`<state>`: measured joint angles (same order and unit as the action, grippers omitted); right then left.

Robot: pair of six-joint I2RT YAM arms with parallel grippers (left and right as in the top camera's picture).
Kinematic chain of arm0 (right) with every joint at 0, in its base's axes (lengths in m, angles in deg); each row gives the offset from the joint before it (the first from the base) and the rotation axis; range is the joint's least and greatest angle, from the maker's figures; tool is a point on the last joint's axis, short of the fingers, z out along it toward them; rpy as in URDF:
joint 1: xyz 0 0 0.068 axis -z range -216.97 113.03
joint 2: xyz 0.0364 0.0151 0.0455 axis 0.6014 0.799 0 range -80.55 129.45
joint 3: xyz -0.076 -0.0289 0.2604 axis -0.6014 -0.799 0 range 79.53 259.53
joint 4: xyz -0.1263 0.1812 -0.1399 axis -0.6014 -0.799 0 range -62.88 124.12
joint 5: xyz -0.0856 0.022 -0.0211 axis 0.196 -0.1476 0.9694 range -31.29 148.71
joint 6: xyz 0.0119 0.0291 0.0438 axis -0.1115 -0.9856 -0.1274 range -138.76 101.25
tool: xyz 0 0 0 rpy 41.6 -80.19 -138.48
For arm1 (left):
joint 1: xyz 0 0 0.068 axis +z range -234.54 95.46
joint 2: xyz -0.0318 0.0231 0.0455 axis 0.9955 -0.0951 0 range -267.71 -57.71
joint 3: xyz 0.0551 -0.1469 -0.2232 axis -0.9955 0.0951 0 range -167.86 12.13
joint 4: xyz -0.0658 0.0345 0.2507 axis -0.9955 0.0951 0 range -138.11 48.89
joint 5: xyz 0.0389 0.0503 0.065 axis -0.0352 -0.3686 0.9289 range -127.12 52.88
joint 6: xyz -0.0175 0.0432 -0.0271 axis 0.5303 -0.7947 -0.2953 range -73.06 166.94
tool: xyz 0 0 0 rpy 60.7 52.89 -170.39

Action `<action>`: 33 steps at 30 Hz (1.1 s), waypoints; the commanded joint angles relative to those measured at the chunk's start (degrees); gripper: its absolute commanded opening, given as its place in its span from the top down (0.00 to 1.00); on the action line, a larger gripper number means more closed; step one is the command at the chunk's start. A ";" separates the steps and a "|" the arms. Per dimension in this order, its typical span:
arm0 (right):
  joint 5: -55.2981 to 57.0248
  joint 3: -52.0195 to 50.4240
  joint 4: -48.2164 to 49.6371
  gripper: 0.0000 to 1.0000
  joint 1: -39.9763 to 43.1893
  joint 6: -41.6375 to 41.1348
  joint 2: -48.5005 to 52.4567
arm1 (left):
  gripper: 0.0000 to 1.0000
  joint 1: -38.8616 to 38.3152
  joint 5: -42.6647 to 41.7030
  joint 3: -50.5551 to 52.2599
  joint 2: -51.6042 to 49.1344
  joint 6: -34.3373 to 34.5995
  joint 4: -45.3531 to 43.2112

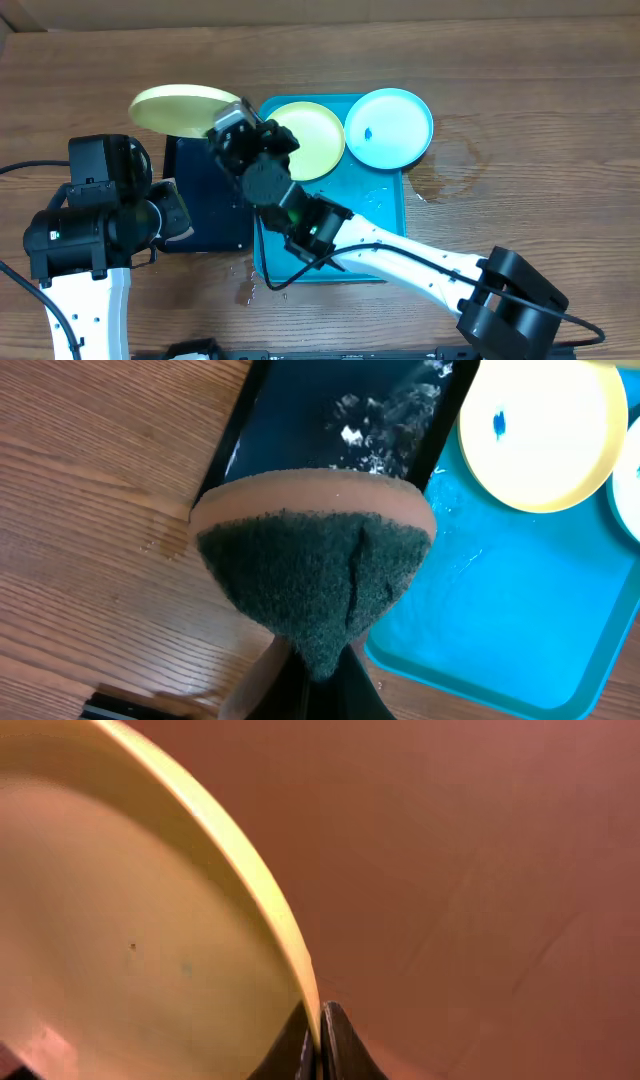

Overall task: Clean dirty plates on tray and stack at the side
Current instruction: 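Lift the yellow plate with the right gripper and tilt it over the tray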

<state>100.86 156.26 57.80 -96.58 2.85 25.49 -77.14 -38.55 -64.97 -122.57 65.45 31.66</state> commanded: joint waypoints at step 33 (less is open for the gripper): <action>8.39 1.33 13.97 0.96 -0.87 5.86 -0.57 | 0.96 0.17 0.57 0.09 0.85 1.05 -0.07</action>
<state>107.55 156.37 71.75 -97.43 13.36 25.49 -77.14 -38.53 -64.97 -122.59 65.47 31.66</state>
